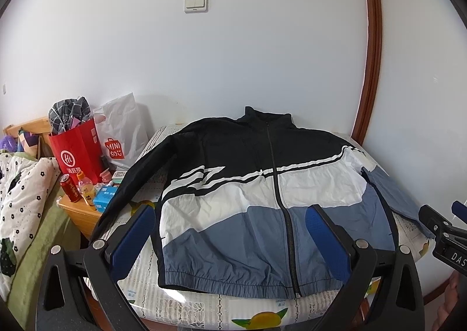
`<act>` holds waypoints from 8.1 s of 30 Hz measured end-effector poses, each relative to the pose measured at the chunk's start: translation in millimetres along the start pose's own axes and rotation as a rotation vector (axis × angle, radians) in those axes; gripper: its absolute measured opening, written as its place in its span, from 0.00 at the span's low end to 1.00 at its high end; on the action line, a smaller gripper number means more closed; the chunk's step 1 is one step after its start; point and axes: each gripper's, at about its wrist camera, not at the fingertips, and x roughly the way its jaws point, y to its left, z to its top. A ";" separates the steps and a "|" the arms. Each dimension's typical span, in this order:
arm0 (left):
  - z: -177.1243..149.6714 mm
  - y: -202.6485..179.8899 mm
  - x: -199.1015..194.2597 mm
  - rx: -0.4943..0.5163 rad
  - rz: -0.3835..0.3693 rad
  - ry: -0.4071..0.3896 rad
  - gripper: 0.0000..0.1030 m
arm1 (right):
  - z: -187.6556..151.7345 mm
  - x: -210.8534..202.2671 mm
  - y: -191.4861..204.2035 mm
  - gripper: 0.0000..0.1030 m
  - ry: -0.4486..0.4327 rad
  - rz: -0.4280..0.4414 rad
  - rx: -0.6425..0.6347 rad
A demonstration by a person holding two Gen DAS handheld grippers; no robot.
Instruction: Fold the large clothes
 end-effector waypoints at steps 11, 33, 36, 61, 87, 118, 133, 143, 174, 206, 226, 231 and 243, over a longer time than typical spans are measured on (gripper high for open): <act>2.8 3.9 12.5 -0.012 0.036 0.084 1.00 | 4.0 6.7 -4.7 1.00 0.005 -0.026 0.012; 5.5 43.7 89.5 -0.055 0.042 0.159 1.00 | 25.2 81.2 21.1 1.00 0.075 -0.050 -0.063; 1.5 66.3 108.6 -0.089 0.053 0.179 1.00 | 31.3 97.5 31.1 0.98 0.083 -0.035 -0.056; -23.3 199.2 240.1 -0.145 0.302 0.311 0.90 | 33.9 207.1 121.1 0.94 0.219 -0.051 -0.187; 62.0 149.2 220.7 -0.155 0.240 0.131 0.05 | 60.6 221.7 85.7 0.94 0.198 -0.059 -0.153; 67.3 -29.5 278.8 0.038 0.024 0.286 0.30 | 49.5 237.9 -25.6 0.94 0.235 -0.083 -0.006; 53.2 21.5 209.4 -0.040 0.035 0.224 0.67 | 44.2 189.2 29.2 0.94 0.166 0.009 -0.085; 1.3 108.8 176.7 -0.138 0.104 0.255 0.67 | 44.4 176.9 104.3 0.94 0.132 0.188 -0.194; -73.1 157.6 204.2 -0.185 -0.017 0.411 0.67 | 93.3 295.8 291.6 0.16 0.182 0.450 -0.391; -18.7 151.2 244.9 -0.094 0.130 0.375 0.67 | 75.4 265.0 232.0 0.79 0.170 0.440 -0.362; -32.3 150.8 279.2 -0.124 0.066 0.433 0.68 | 32.9 338.0 331.6 0.86 0.353 0.442 -0.502; -32.9 150.4 279.5 -0.119 0.072 0.431 0.68 | 34.6 338.6 327.7 0.70 0.333 0.454 -0.474; -30.6 148.9 272.7 -0.109 0.113 0.440 0.69 | 116.1 302.2 250.4 0.34 0.159 0.543 -0.312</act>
